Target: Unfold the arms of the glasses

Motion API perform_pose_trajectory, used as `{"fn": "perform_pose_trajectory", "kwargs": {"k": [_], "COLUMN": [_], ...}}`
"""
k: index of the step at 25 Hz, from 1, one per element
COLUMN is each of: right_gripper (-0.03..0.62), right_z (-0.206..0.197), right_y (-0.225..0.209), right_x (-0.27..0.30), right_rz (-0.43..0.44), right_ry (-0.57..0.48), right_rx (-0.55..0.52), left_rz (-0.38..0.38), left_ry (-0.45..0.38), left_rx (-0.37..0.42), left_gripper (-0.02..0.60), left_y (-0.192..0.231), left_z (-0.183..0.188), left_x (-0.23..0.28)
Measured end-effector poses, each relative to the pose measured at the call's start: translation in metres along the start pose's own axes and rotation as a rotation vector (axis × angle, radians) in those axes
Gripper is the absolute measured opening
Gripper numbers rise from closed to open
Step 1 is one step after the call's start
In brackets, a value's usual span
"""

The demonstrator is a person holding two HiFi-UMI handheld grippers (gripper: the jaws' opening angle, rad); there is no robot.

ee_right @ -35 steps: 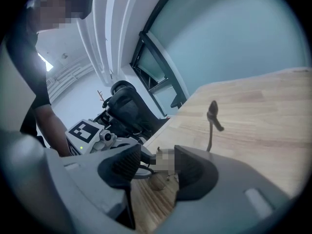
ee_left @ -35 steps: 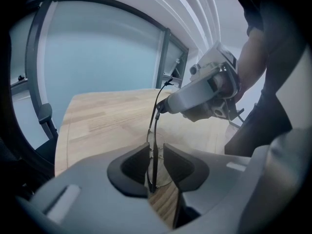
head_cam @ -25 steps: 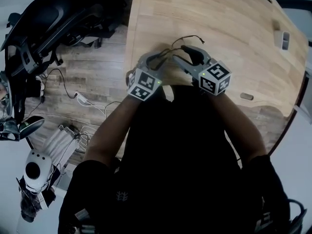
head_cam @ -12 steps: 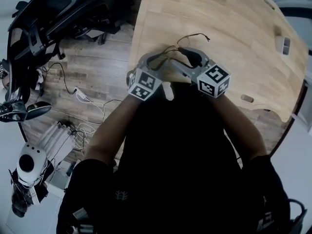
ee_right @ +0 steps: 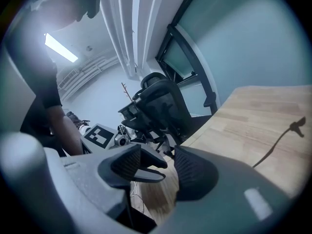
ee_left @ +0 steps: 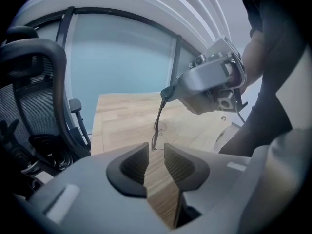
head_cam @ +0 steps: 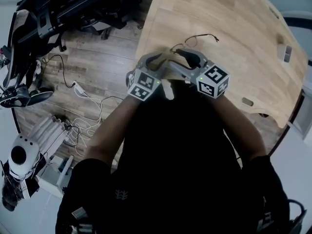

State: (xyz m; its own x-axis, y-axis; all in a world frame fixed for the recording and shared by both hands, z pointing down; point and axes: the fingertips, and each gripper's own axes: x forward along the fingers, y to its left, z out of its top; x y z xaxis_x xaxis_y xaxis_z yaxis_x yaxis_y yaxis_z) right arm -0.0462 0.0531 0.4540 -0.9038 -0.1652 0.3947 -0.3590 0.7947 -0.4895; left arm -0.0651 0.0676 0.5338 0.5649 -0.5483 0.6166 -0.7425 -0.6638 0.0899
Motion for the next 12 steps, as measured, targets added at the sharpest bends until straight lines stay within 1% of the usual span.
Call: {"fn": "perform_pose_trajectory", "kwargs": {"k": [8,10,12], "right_gripper": [0.204,0.204,0.204], "right_z": [-0.0002,0.0023,0.0068], "right_y": [0.0101,0.011,0.0078], "right_x": [0.0098,0.0077,0.0013], "right_rz": [0.028,0.032,0.017], "right_ry": [0.007,-0.002,-0.016], "right_rx": [-0.008,-0.022,-0.051], "left_rz": [0.015,0.017,0.019], "left_ry": [-0.003,-0.003,-0.007], "left_rx": [-0.009,-0.007,-0.012], "left_gripper": [0.106,0.106,0.106], "left_y": [0.0038,0.0041,0.0045], "left_z": [-0.007,-0.0062,-0.0033], "left_x": [-0.0094,-0.0103,-0.0116]}}
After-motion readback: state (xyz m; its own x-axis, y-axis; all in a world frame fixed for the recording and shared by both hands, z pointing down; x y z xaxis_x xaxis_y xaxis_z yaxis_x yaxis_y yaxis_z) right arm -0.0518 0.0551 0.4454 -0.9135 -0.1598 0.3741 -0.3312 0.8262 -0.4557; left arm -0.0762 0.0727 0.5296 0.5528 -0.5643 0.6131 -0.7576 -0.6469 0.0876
